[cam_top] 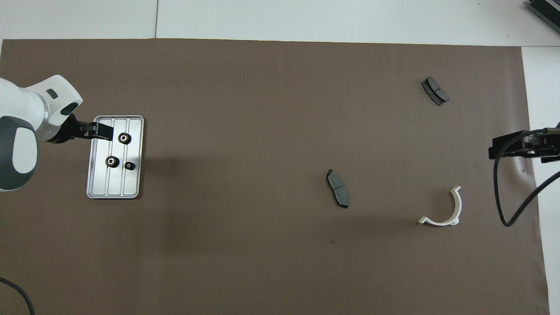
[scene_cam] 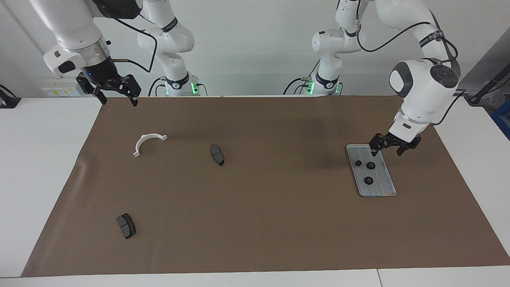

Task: Place bearing gear from tray to pile
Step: 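Reach the left gripper into the metal tray and grasp a black gear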

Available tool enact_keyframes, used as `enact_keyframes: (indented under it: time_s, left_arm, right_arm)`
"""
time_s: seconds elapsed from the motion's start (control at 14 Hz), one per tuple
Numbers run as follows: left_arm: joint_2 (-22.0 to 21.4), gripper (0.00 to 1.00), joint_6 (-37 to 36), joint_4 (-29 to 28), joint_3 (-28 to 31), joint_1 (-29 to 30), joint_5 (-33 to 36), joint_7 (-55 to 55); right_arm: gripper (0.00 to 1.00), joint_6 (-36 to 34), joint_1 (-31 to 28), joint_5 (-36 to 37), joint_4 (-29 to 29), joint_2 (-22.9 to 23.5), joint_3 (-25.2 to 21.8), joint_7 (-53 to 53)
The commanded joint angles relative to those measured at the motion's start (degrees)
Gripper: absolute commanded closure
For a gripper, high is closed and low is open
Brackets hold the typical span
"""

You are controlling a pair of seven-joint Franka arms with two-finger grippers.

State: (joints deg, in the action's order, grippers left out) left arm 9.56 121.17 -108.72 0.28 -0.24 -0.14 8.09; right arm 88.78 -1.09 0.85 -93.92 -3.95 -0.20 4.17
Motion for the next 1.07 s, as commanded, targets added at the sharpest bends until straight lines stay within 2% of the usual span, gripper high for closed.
enact_keyframes:
  time_s: [0.0, 0.29, 0.5, 0.93, 1.0]
  left_arm:
    - [2.7, 0.00, 4.3, -1.0, -0.4, 2.0, 0.8, 6.5]
    - [5.8, 0.00, 6.7, -1.1, -0.4, 3.6, 0.4, 16.2]
    - [7.6, 0.00, 7.9, -1.4, -0.4, 3.3, 0.4, 19.1]
    - [7.0, 0.00, 7.2, -4.3, -0.5, 3.3, 0.3, 24.5]
    - [6.9, 0.03, 6.8, -4.3, -0.5, 3.4, 0.3, 25.3]
  right_arm:
    - [0.00, 0.4, -0.2, -0.2, -1.6, -1.4, 0.2, 0.7]
    - [0.00, 0.3, -0.2, -0.2, -1.7, -1.4, 0.2, 0.7]
    - [0.00, 0.4, -0.2, -0.2, -1.9, -1.5, 0.2, 0.7]
    - [0.00, 0.4, -0.2, -0.2, -2.0, -1.5, 0.2, 0.7]
    - [0.00, 0.4, -0.2, -0.2, -2.0, -1.6, 0.3, 0.6]
